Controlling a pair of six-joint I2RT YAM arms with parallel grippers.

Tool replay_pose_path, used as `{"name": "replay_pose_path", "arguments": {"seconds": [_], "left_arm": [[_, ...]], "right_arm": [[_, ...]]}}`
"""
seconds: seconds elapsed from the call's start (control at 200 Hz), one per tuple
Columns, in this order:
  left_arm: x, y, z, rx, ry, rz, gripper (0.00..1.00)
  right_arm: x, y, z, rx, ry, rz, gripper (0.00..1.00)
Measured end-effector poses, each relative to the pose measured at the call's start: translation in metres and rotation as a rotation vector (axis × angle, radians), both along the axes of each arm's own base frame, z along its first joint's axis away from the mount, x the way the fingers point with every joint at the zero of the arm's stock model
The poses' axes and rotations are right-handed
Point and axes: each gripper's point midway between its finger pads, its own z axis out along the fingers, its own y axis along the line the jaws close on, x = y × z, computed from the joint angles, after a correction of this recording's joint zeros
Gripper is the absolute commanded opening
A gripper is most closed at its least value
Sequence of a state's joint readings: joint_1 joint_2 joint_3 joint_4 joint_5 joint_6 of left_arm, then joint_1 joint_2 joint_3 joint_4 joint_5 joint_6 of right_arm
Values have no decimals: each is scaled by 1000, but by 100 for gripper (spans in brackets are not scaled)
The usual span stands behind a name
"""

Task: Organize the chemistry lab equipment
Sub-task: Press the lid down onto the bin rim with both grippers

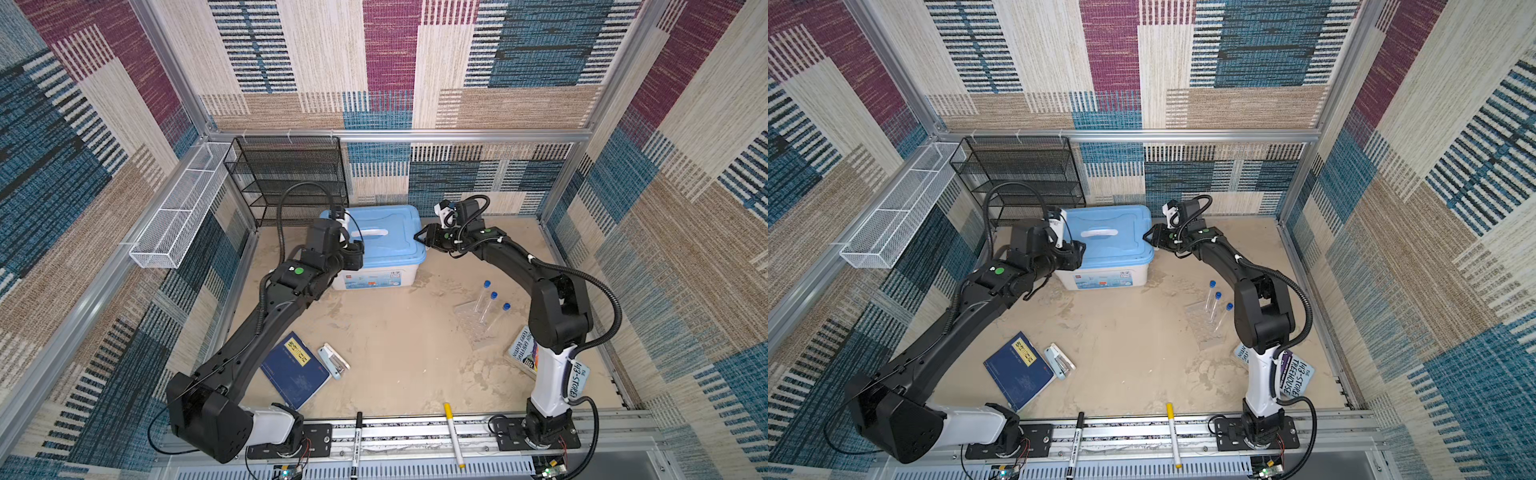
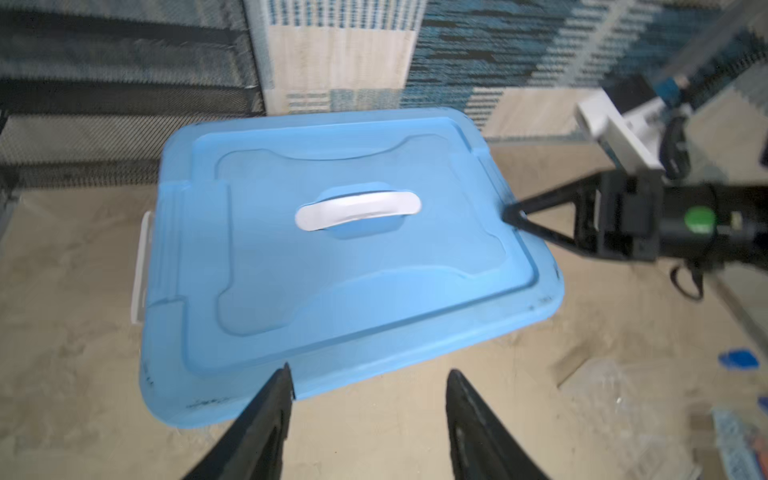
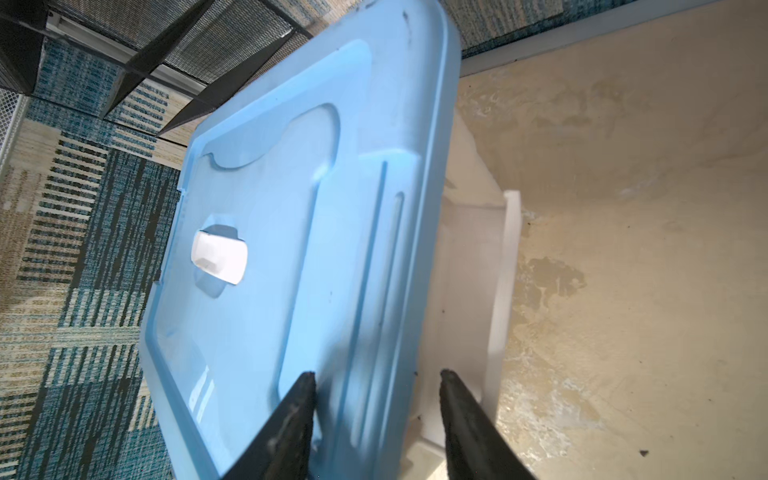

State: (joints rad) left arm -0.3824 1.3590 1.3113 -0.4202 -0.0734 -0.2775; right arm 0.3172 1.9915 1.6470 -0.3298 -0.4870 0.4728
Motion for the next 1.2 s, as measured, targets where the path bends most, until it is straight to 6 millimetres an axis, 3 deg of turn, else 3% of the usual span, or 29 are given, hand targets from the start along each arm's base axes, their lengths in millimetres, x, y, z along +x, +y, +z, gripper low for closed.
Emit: {"name": "replay_pose_path", "arguments": {"seconds": [0.115, 0.25, 0.351, 0.571, 0.851, 1.062, 1.202], "left_arm": [[12, 32, -25, -93, 81, 110, 61], [11, 55, -61, -154, 166, 193, 61], [10, 65, -74, -164, 190, 231, 61], [21, 70, -78, -158, 183, 254, 62], [20, 54, -78, -199, 187, 216, 62], [10, 49, -52, -236, 142, 187, 63], [20, 75, -34, -240, 98, 247, 72]], "right_arm": [[2, -1, 0, -17, -15, -3, 51], [4, -2, 0, -44, -38, -11, 51], [4, -5, 1, -69, -55, -20, 51], [8, -11, 3, -110, -78, -34, 51], [17, -24, 4, -181, -104, -88, 51], [18, -28, 4, -209, -114, -96, 52], [22, -26, 4, -207, -122, -92, 52]]}}
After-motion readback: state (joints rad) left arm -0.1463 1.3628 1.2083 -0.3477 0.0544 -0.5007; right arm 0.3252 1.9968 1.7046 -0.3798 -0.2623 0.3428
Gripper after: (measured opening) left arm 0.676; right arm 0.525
